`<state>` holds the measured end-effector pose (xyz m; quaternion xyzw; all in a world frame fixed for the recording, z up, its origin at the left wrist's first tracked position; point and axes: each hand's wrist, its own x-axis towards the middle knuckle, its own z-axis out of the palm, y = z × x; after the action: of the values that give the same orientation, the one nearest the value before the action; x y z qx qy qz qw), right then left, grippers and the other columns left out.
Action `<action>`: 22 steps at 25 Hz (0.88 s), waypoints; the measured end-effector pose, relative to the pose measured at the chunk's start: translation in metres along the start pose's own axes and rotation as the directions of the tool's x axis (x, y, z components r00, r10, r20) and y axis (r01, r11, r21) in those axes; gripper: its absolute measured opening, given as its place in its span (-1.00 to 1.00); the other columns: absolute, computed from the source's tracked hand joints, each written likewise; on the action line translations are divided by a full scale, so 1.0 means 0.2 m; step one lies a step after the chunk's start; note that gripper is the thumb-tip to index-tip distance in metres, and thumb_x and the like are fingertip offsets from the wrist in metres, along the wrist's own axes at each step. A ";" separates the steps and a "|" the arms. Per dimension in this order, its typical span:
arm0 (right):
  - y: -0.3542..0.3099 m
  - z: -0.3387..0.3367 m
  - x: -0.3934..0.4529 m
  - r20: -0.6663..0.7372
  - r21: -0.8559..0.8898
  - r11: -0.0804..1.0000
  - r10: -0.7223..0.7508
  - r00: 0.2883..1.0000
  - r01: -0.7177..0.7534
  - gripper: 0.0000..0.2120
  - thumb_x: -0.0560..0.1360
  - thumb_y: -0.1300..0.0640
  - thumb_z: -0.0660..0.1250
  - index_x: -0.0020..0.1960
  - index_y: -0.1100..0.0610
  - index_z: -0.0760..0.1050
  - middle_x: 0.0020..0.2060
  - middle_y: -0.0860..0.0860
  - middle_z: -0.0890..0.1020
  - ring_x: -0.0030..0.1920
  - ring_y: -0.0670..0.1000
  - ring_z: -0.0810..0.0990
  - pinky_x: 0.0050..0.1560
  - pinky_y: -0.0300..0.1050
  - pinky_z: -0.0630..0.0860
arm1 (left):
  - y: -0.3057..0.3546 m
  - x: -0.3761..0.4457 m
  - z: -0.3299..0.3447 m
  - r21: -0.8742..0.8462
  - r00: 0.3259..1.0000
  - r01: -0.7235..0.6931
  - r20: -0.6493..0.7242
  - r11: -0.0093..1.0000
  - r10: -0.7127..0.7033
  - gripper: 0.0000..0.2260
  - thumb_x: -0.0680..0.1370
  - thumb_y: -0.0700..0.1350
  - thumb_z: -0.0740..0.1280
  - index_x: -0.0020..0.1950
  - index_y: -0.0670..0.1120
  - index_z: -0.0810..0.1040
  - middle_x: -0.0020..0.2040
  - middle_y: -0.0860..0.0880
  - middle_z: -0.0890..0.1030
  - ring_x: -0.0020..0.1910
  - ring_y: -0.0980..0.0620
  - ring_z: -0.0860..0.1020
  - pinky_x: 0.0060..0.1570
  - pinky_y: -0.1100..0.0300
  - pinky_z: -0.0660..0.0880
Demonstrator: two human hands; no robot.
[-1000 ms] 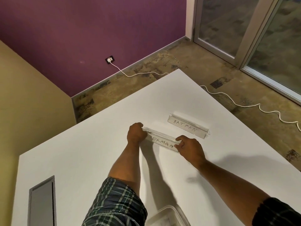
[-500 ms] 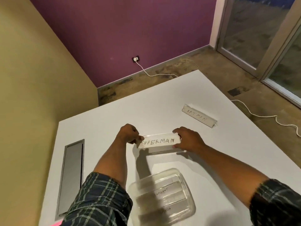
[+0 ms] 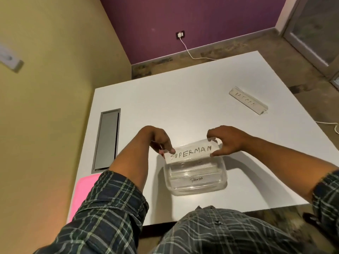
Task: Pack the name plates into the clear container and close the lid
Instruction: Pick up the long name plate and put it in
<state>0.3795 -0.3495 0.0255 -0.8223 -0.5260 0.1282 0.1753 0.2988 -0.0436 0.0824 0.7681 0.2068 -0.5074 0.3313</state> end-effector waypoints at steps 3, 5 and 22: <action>-0.05 0.07 -0.06 0.050 -0.022 0.999 -0.041 0.998 0.042 -0.50 0.27 -0.39 0.42 -0.06 -0.09 0.31 -0.22 -0.19 0.53 -0.24 -0.10 0.44 -0.28 -0.18 0.31 | -0.02 -0.01 0.09 0.028 0.999 0.013 0.030 1.000 -0.014 -0.57 0.33 -0.13 0.64 0.13 -0.25 0.68 -0.02 -0.10 0.74 -0.15 -0.05 0.74 -0.20 0.23 0.63; -0.08 0.10 -0.10 0.064 -0.044 0.997 -0.062 0.996 0.065 -0.48 0.27 -0.41 0.42 -0.08 -0.15 0.21 -0.25 -0.20 0.51 -0.27 -0.08 0.43 -0.29 -0.18 0.27 | -0.01 -0.01 0.16 0.072 0.999 0.011 0.035 0.997 -0.013 -0.56 0.28 -0.14 0.67 0.10 -0.22 0.70 0.05 -0.12 0.71 -0.17 -0.08 0.74 -0.17 0.17 0.65; -0.22 0.35 -0.15 0.278 -0.440 0.893 0.030 0.960 0.099 -0.61 0.43 -0.02 0.29 0.17 0.03 0.22 -0.22 0.03 0.64 -0.23 0.14 0.62 -0.03 -0.02 0.39 | -0.01 0.10 0.62 0.666 0.960 0.077 -0.250 0.742 0.125 -0.65 0.42 -0.05 0.56 0.13 -0.15 0.63 0.05 -0.10 0.70 -0.04 -0.10 0.69 0.06 0.06 0.63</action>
<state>0.3040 -0.3484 -0.0191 -0.8048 -0.5752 0.1139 -0.0924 0.2255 -0.1318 0.0296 0.9016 0.0453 -0.4301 0.0075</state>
